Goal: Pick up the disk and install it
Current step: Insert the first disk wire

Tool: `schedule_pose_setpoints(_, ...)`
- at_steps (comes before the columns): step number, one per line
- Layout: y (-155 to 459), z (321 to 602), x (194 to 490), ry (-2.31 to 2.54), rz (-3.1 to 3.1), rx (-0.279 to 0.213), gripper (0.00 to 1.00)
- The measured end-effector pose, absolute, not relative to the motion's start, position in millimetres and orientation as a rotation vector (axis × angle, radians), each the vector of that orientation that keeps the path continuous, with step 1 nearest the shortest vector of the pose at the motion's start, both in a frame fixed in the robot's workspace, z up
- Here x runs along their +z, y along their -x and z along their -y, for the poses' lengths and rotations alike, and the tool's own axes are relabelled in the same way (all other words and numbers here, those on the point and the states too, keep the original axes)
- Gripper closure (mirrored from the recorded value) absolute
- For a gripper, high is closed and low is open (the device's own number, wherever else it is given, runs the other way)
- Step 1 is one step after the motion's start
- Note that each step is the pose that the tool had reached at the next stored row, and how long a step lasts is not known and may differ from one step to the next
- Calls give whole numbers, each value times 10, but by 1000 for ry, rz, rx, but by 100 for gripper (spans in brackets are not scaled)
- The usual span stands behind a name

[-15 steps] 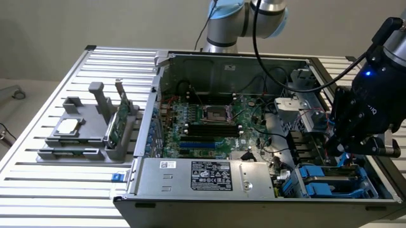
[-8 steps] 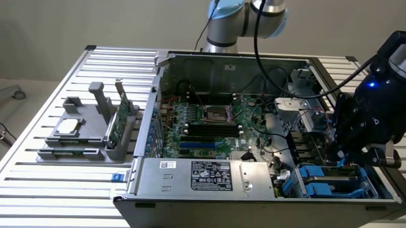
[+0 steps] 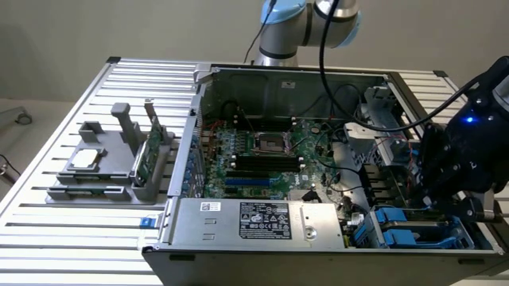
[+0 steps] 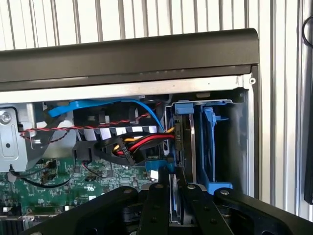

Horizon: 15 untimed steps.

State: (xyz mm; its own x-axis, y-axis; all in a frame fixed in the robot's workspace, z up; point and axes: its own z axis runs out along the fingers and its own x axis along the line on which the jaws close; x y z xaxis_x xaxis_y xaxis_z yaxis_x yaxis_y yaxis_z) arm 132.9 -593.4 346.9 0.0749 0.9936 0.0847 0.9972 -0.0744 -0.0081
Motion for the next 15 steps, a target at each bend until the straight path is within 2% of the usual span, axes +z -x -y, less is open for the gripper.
schedule_pose_setpoints(15, -1329, 5992, 3424, 2250, 2087, -98, 84)
